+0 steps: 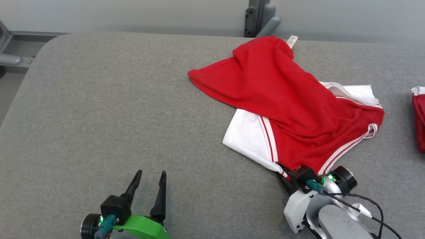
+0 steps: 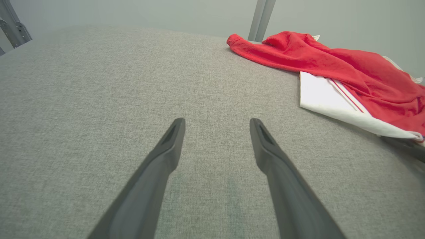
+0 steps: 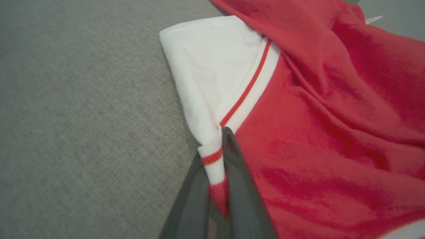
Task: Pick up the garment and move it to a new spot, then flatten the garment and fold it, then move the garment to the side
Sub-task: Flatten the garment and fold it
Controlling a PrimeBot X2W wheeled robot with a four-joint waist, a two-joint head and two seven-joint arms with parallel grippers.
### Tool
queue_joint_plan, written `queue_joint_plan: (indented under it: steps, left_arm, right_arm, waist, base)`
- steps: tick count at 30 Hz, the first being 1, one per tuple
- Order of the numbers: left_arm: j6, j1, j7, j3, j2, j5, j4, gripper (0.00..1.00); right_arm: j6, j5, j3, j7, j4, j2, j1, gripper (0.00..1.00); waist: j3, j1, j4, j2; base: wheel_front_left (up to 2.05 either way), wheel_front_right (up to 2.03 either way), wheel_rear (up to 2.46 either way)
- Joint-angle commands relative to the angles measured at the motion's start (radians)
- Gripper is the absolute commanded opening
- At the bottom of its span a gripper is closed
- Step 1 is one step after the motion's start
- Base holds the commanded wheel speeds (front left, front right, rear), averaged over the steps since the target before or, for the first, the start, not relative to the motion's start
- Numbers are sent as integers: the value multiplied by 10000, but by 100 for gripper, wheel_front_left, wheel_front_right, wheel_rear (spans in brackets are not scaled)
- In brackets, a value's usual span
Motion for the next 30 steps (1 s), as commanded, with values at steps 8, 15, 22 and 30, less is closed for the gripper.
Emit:
queue_joint_plan:
  steps: [8, 15, 22, 30]
  left_arm:
    - [-79, 87, -7, 165, 28, 162, -91, 100]
    - [-100, 92, -7, 210, 29, 240, -52, 100]
    - [-133, 119, -7, 449, 31, 424, 78, 100]
    - [-152, -483, -7, 637, 29, 570, -9, 100]
  right_arm:
    - [-12, 1575, 1110, -73, -1012, -1826, 1286, 0]
    - [-12, 2910, 1249, -80, -2232, -3120, 2268, 0]
    - [-12, 4600, 535, -82, -4567, -3555, 3017, 100]
    - [-12, 4157, -1056, -83, -6503, -2301, 2918, 100]
  waist:
    - [-519, 0, -1108, 90]
    - [-605, 0, -1517, 90]
    - [-633, 0, -1736, 90]
    - [-165, 0, -1784, 90]
  base:
    - [0, 0, 0]
    - [0, 0, 0]
    - [0, 0, 0]
    - [0, 0, 0]
